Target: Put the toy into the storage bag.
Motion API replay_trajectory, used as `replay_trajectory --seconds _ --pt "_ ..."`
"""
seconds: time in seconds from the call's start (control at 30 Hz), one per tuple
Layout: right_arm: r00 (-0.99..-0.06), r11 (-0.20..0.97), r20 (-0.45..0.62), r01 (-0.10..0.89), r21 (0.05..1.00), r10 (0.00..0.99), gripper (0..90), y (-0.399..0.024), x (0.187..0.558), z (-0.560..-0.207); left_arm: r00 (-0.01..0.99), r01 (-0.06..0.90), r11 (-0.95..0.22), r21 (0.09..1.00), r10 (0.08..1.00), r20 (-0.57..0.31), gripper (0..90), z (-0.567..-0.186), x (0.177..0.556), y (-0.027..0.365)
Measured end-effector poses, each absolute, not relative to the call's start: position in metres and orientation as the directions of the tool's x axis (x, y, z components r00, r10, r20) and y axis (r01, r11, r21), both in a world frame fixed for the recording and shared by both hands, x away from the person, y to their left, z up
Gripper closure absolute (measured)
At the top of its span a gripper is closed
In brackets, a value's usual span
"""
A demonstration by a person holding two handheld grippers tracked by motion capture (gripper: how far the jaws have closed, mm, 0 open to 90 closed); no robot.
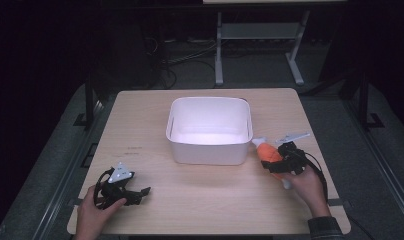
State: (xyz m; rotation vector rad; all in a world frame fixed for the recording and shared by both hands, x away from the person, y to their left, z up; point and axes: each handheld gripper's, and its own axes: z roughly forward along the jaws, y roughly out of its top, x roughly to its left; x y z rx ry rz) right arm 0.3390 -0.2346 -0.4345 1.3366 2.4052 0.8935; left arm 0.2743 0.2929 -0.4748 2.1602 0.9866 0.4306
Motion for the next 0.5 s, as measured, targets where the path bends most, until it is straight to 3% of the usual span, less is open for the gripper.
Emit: replay_trajectory --seconds 0.5 --pt "-0.608 0.43 0.061 0.625 0.652 0.791 30.2 -0.258 0.328 -0.418 0.653 0.521 -0.454 0.723 0.758 0.006 13.1 -0.475 0.274 0.293"
